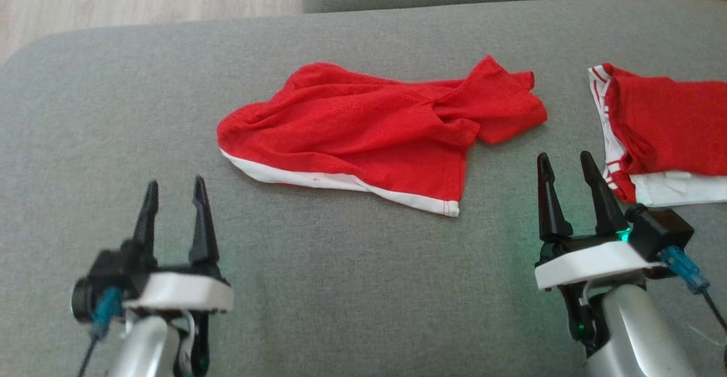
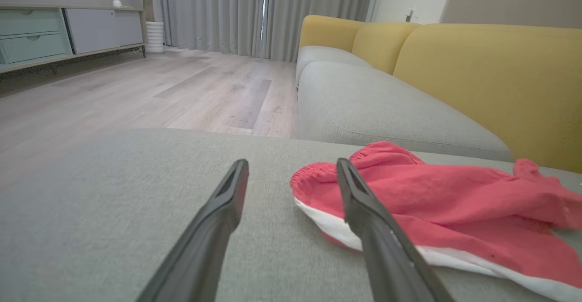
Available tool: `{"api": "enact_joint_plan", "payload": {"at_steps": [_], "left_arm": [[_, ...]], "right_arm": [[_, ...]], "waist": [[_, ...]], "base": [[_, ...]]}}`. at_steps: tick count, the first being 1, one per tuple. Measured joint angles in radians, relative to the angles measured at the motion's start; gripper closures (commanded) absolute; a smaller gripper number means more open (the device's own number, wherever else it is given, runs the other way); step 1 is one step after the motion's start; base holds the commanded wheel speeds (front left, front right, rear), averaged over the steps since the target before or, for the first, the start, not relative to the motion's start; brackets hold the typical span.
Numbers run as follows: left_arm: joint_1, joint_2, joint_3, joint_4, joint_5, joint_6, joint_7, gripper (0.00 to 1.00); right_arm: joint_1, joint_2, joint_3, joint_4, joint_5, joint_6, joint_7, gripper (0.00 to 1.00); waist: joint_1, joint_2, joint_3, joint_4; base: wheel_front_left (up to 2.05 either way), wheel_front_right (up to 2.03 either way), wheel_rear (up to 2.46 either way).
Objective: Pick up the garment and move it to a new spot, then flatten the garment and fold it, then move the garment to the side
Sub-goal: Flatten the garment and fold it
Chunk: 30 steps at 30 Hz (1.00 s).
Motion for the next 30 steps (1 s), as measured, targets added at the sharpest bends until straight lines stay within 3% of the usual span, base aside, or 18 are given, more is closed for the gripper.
{"api": "enact_joint_plan", "payload": {"at_steps": [11,22,30], "left_arm": [[0.046,-0.074,0.077,-0.038,0.106,-0.058,0.0,0.0],[0.044,-0.116,0.112,-0.009,0.161,-0.118,0.0,0.0],[0.032,-0.13,0.129,0.014,0.182,-0.141,0.0,0.0]], "right_arm": [[0.001,0.0,0.009,0.015,-0.015,0.0,0.0,0.0],[0.0,0.0,0.19,0.127,-0.022,0.0,0.107,0.0],[-0.021,0.0,0.231,0.215,-0.021,0.0,0.127,0.0]], "waist": [[0.0,0.0,-0.02,0.019],[0.0001,0.0,0.009,0.034],[0.0001,0.0,0.02,0.057]], "base": [[0.0,0.0,0.0],[0.0,0.0,0.0],[0.0,0.0,0.0]]}}
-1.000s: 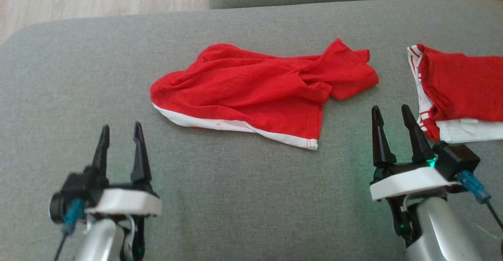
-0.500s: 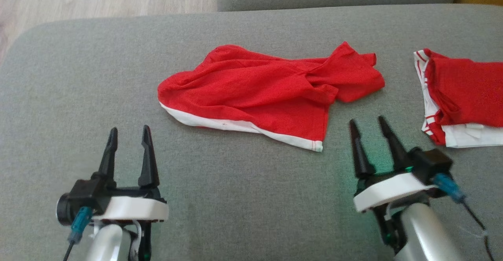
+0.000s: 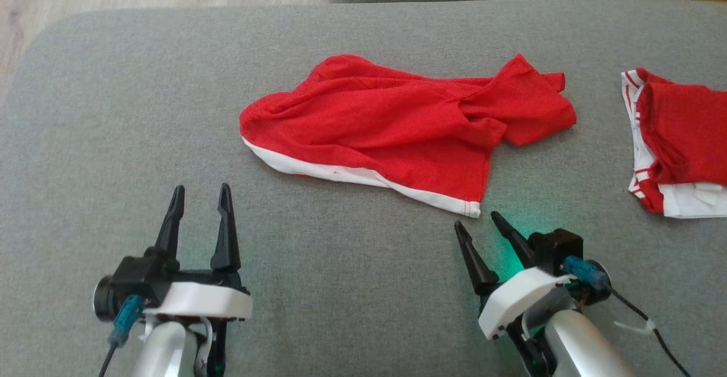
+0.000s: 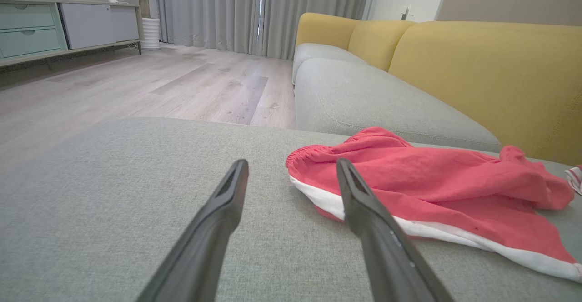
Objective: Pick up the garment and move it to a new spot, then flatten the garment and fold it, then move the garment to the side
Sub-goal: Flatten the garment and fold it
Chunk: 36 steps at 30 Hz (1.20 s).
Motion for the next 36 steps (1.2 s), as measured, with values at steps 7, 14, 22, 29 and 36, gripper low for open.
{"api": "enact_joint_plan", "payload": {"at_steps": [7,14,22,29,36], "left_arm": [[-0.01,-0.011,0.005,0.009,0.006,-0.016,0.0,0.0],[-0.02,-0.014,0.005,0.025,0.015,-0.018,0.0,0.0],[-0.031,-0.017,0.005,0.034,0.015,-0.025,0.0,0.0],[-0.031,-0.018,0.029,0.037,0.024,-0.026,0.0,0.0],[-0.03,-0.019,0.031,0.035,0.03,-0.034,0.0,0.0]], "right_arm": [[-0.05,-0.001,0.012,0.057,0.002,0.0,-0.014,0.0],[-0.091,-0.002,0.037,0.099,0.009,0.0,-0.026,0.0],[-0.11,-0.002,0.055,0.132,0.018,0.0,-0.046,1.0],[-0.125,-0.002,-0.002,0.143,0.017,0.0,-0.089,1.0],[-0.124,-0.001,-0.195,0.13,-0.049,0.0,-0.107,1.0]], "waist": [[0.0,0.0,0.013,0.012],[0.0,0.0,0.03,0.025],[0.0,0.0,0.031,0.027],[0.0,0.0,0.024,0.009],[0.0,0.0,0.015,-0.02]], "base": [[0.0,0.0,0.0],[0.0,0.0,0.0],[0.0,0.0,0.0],[0.0,0.0,0.0],[0.0,0.0,0.0]]}}
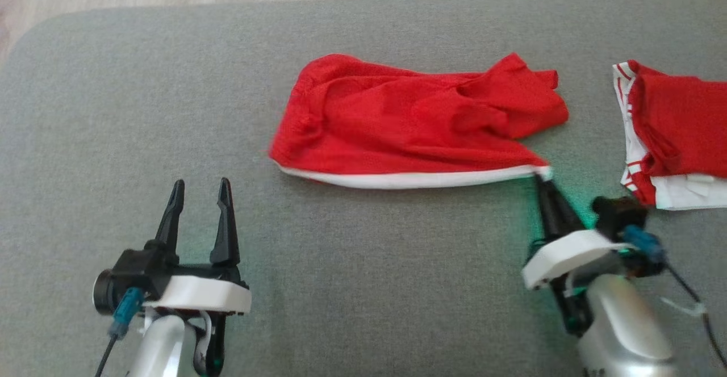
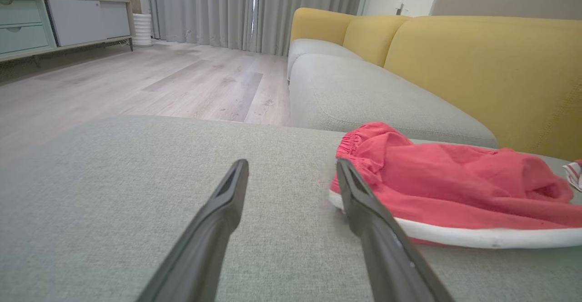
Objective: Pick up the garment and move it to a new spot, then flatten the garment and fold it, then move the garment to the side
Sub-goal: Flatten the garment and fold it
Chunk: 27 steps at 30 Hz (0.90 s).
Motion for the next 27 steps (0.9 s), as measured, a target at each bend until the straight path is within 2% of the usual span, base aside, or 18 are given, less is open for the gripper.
{"api": "enact_joint_plan", "payload": {"at_steps": [5,8,10,15,19,23,27], "left_arm": [[0.0,0.0,-0.004,-0.011,0.004,-0.008,0.0,0.0],[0.0,0.0,-0.018,-0.011,0.009,-0.016,0.0,0.0],[0.0,0.0,-0.045,-0.01,0.009,-0.021,0.0,0.0],[-0.001,0.016,-0.212,0.061,0.008,-0.036,0.0,0.0],[-0.04,0.065,-0.357,0.107,-0.05,-0.044,0.001,0.0],[-0.11,0.101,-0.412,0.168,-0.09,-0.044,0.013,0.0],[-0.156,0.106,-0.434,0.232,-0.12,-0.044,0.022,0.0]], "right_arm": [[0.001,0.0,-0.172,-0.01,-0.073,0.0,-0.008,1.0],[0.002,0.0,-0.202,-0.013,-0.084,0.0,-0.007,1.0],[0.002,0.0,-0.208,-0.016,-0.084,0.0,-0.007,1.0],[0.002,0.001,-0.192,-0.019,-0.082,0.0,0.012,1.0],[0.002,0.001,-0.179,-0.022,-0.074,0.0,0.017,1.0],[0.002,0.001,-0.168,-0.028,-0.074,0.0,0.022,1.0],[0.002,0.002,-0.159,-0.035,-0.073,0.0,0.025,1.0]], "waist": [[0.0,0.0,-0.002,-0.016],[0.0,0.0,0.0,-0.02],[0.0,0.0,0.002,-0.024],[0.0,0.0,0.007,-0.038],[0.0,0.0,0.014,-0.05],[0.0,0.0,0.021,-0.062],[0.0001,0.0,0.03,-0.077]], "base": [[0.0,0.0,0.0],[0.0,0.0,0.0],[0.0,0.0,0.0],[0.0,0.0,0.0],[0.0,0.0,0.0],[0.0,0.0,0.0],[0.0,0.0,0.0]]}}
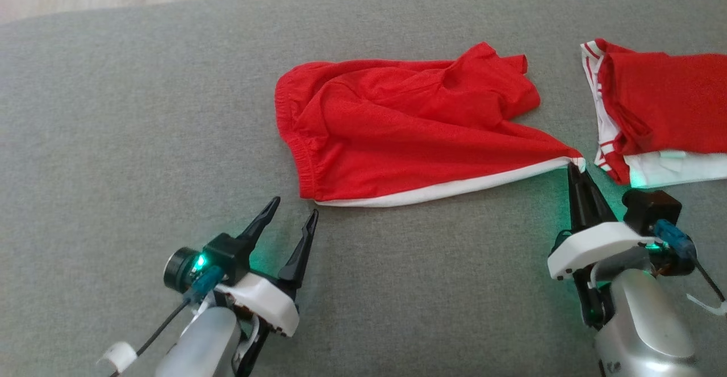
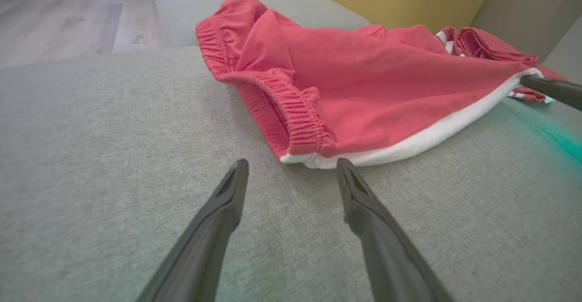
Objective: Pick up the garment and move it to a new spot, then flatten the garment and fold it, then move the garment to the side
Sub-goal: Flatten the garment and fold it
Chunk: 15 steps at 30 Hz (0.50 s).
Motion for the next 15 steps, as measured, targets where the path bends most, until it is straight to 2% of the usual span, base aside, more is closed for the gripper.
{"api": "enact_joint_plan", "payload": {"at_steps": [15], "left_arm": [[-0.111,0.015,-0.115,0.127,-0.062,0.0,-0.005,0.0]], "right_arm": [[-0.002,0.0,0.042,-0.007,0.028,0.0,0.001,1.0]], "waist": [[0.0,0.0,0.035,-0.05]], "base": [[0.0,0.0,0.0]]}}
